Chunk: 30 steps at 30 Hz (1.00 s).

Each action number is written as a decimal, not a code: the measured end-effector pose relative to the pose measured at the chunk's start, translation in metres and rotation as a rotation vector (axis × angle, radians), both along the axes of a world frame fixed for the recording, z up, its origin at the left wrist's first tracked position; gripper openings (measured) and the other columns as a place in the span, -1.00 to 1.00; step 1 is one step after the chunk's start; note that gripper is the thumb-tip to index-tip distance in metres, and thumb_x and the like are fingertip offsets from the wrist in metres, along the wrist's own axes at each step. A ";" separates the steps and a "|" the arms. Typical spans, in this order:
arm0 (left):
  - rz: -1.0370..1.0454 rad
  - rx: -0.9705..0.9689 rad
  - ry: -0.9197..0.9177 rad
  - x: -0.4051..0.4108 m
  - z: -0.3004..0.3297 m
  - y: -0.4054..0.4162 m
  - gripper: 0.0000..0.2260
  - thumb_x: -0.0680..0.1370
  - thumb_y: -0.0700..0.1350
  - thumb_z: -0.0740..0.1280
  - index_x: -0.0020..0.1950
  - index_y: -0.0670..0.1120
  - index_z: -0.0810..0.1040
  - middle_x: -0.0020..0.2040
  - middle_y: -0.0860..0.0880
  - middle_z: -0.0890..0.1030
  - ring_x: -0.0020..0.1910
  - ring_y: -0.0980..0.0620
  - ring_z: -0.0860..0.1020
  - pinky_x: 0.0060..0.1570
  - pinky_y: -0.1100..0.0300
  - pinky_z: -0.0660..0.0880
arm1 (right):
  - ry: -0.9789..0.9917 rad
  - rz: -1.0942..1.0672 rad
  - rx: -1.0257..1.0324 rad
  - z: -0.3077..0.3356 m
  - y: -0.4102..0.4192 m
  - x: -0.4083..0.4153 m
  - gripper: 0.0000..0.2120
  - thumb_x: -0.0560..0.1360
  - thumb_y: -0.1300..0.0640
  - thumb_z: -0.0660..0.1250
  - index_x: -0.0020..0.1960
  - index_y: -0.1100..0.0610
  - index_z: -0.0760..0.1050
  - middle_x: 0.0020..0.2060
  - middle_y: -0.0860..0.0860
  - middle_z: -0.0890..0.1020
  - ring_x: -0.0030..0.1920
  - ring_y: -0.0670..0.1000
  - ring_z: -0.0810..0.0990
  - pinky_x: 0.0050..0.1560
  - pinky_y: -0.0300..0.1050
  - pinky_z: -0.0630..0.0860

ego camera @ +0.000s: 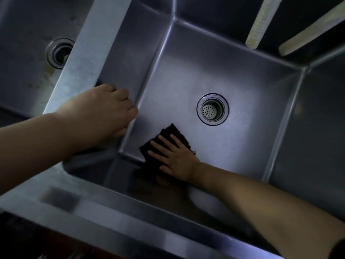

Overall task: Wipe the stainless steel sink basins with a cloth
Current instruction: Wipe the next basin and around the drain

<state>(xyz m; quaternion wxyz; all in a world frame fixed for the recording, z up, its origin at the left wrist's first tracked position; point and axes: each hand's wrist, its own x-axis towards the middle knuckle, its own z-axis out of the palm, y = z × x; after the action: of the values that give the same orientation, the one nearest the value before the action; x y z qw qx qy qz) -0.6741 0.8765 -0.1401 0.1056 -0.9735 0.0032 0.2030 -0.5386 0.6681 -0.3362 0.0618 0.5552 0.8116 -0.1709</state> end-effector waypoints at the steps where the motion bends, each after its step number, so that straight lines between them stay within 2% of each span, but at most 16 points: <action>1: -0.001 -0.004 0.001 -0.001 0.000 0.001 -0.68 0.46 0.07 0.25 0.10 -0.08 0.55 -0.03 -0.05 0.60 0.01 -0.11 0.51 -0.04 0.01 0.43 | -0.015 -0.012 -0.017 0.001 -0.016 0.009 -0.46 0.58 -0.15 0.08 0.51 -0.02 0.18 0.50 0.05 0.21 0.51 0.19 0.10 0.46 0.28 0.00; 4: -0.023 0.016 0.005 -0.001 -0.003 0.002 -0.63 0.40 0.09 0.37 0.09 -0.11 0.56 -0.06 -0.09 0.60 -0.03 -0.15 0.52 -0.09 -0.02 0.43 | -0.085 -0.051 -0.111 0.009 -0.076 0.051 -0.44 0.56 -0.17 0.07 0.50 0.01 0.21 0.49 0.06 0.25 0.48 0.21 0.17 0.46 0.27 0.06; 6: -0.027 -0.006 -0.026 0.000 -0.005 0.004 -0.62 0.33 0.03 0.47 0.03 -0.16 0.58 -0.13 -0.14 0.60 -0.09 -0.20 0.53 -0.16 -0.07 0.43 | -0.126 -0.110 -0.163 0.018 -0.120 0.085 -0.37 0.52 -0.20 0.08 0.52 0.04 0.14 0.46 0.08 0.29 0.48 0.23 0.18 0.44 0.25 0.01; 7: -0.027 -0.011 -0.024 0.000 -0.007 0.005 -0.61 0.30 0.00 0.50 0.01 -0.19 0.58 -0.14 -0.17 0.59 -0.11 -0.22 0.53 -0.18 -0.08 0.44 | -0.156 -0.155 -0.198 0.023 -0.137 0.100 -0.28 0.49 -0.24 0.08 0.54 0.06 0.04 0.44 0.09 0.29 0.50 0.22 0.09 0.42 0.23 -0.05; 9: -0.049 0.018 0.007 0.003 -0.011 0.005 -0.62 0.28 -0.04 0.49 -0.01 -0.22 0.59 -0.14 -0.19 0.59 -0.11 -0.24 0.53 -0.20 -0.08 0.41 | -0.226 -0.299 -0.279 0.029 -0.155 0.124 -0.15 0.44 -0.32 0.07 0.56 0.05 -0.16 0.46 0.13 0.23 0.51 0.13 -0.24 0.40 0.21 -0.22; 11: -0.082 0.055 0.017 0.009 -0.013 0.001 -0.73 0.33 -0.11 0.39 -0.04 -0.22 0.59 -0.17 -0.21 0.58 -0.12 -0.24 0.53 -0.21 -0.05 0.39 | -0.282 -0.489 -0.376 0.023 -0.154 0.135 -0.10 0.44 -0.38 0.09 0.53 -0.01 -0.30 0.53 0.15 -0.06 0.43 0.11 -0.49 0.37 0.17 -0.46; 12: -0.077 0.050 0.013 0.013 -0.014 -0.004 -0.77 0.32 -0.15 0.34 -0.09 -0.22 0.59 -0.20 -0.21 0.58 -0.15 -0.24 0.53 -0.23 -0.04 0.40 | -0.295 -0.617 -0.401 0.018 -0.149 0.139 -0.10 0.45 -0.38 0.10 0.51 -0.03 -0.35 0.52 0.09 -0.24 0.41 0.12 -0.53 0.34 0.15 -0.52; 13: -0.070 0.027 0.004 0.017 -0.016 -0.010 -0.80 0.31 -0.17 0.33 -0.13 -0.22 0.59 -0.23 -0.21 0.57 -0.18 -0.24 0.53 -0.25 -0.04 0.42 | -0.288 -0.747 -0.401 0.013 -0.139 0.142 -0.10 0.46 -0.38 0.11 0.51 -0.03 -0.35 0.48 0.04 -0.35 0.42 0.14 -0.51 0.34 0.14 -0.51; 15: -0.044 -0.045 -0.005 0.029 -0.020 -0.024 -0.81 0.29 -0.13 0.38 -0.17 -0.21 0.59 -0.26 -0.20 0.58 -0.22 -0.23 0.55 -0.28 -0.04 0.46 | -0.258 -0.966 -0.361 0.007 -0.115 0.153 -0.10 0.47 -0.36 0.12 0.51 -0.03 -0.36 0.48 0.00 -0.38 0.47 0.16 -0.42 0.37 0.14 -0.45; 17: -0.033 -0.081 0.016 0.042 -0.031 -0.040 -0.76 0.38 -0.04 0.35 -0.03 -0.14 0.56 -0.12 -0.12 0.59 -0.11 -0.15 0.54 -0.17 -0.01 0.45 | -0.244 -1.090 -0.342 0.002 -0.088 0.166 -0.11 0.48 -0.35 0.10 0.52 -0.02 -0.37 0.51 0.04 -0.34 0.48 0.18 -0.40 0.38 0.18 -0.42; 18: -0.006 -0.085 0.057 0.048 -0.038 -0.047 -0.75 0.47 -0.01 0.27 0.09 -0.08 0.50 0.00 -0.06 0.56 0.00 -0.09 0.51 -0.08 0.03 0.42 | -0.245 -1.117 -0.334 -0.001 -0.077 0.172 -0.11 0.48 -0.35 0.09 0.52 -0.01 -0.37 0.51 0.06 -0.33 0.48 0.18 -0.39 0.39 0.20 -0.40; 20: 0.023 -0.056 0.121 0.061 -0.054 -0.057 -0.73 0.55 -0.03 0.14 0.24 -0.01 0.39 0.13 0.01 0.49 0.11 -0.03 0.44 0.00 0.12 0.35 | -0.253 -1.116 -0.313 -0.005 -0.062 0.178 -0.12 0.49 -0.35 0.07 0.52 0.00 -0.37 0.51 0.08 -0.33 0.48 0.20 -0.39 0.39 0.22 -0.39; 24: 0.060 -0.068 0.161 0.084 -0.084 -0.067 -0.68 0.54 -0.11 0.17 0.30 -0.07 0.36 0.18 -0.04 0.46 0.14 -0.07 0.42 -0.05 0.12 0.29 | -0.225 -0.970 -0.248 -0.002 -0.064 0.155 -0.12 0.48 -0.35 0.11 0.54 0.02 -0.29 0.53 0.14 -0.24 0.49 0.24 -0.31 0.40 0.27 -0.33; 26: 0.135 -0.078 0.224 0.096 -0.099 -0.070 -0.58 0.53 -0.11 0.20 0.38 -0.09 0.27 0.30 -0.10 0.39 0.23 -0.11 0.38 0.04 0.07 0.32 | -0.161 -0.812 -0.182 0.002 -0.070 0.125 -0.10 0.44 -0.33 0.21 0.55 0.06 -0.14 0.53 0.19 -0.11 0.50 0.31 -0.19 0.42 0.35 -0.20; 28: 0.269 -0.100 0.323 0.108 -0.112 -0.076 -0.37 0.53 -0.08 0.25 0.51 -0.09 0.01 0.50 -0.17 0.10 0.45 -0.18 0.16 0.26 -0.08 0.28 | -0.083 -0.633 -0.127 0.004 -0.080 0.093 -0.10 0.38 -0.31 0.32 0.54 0.10 0.07 0.51 0.22 0.08 0.48 0.37 -0.01 0.38 0.46 -0.03; 30: 0.353 -0.117 0.380 0.119 -0.123 -0.080 -0.21 0.52 -0.05 0.30 0.53 -0.09 -0.18 0.55 -0.16 -0.16 0.51 -0.21 -0.08 0.35 -0.23 0.17 | -0.071 -0.432 -0.128 0.002 -0.093 0.072 -0.14 0.40 -0.32 0.27 0.54 0.07 0.08 0.52 0.17 0.07 0.49 0.34 -0.01 0.36 0.46 -0.10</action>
<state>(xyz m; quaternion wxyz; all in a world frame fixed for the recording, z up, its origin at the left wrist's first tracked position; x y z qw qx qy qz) -0.5554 0.7965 -0.2631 0.0098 -0.9078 -0.1353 0.3969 -0.4663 0.5748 -0.3339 0.0874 0.7168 0.6586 -0.2114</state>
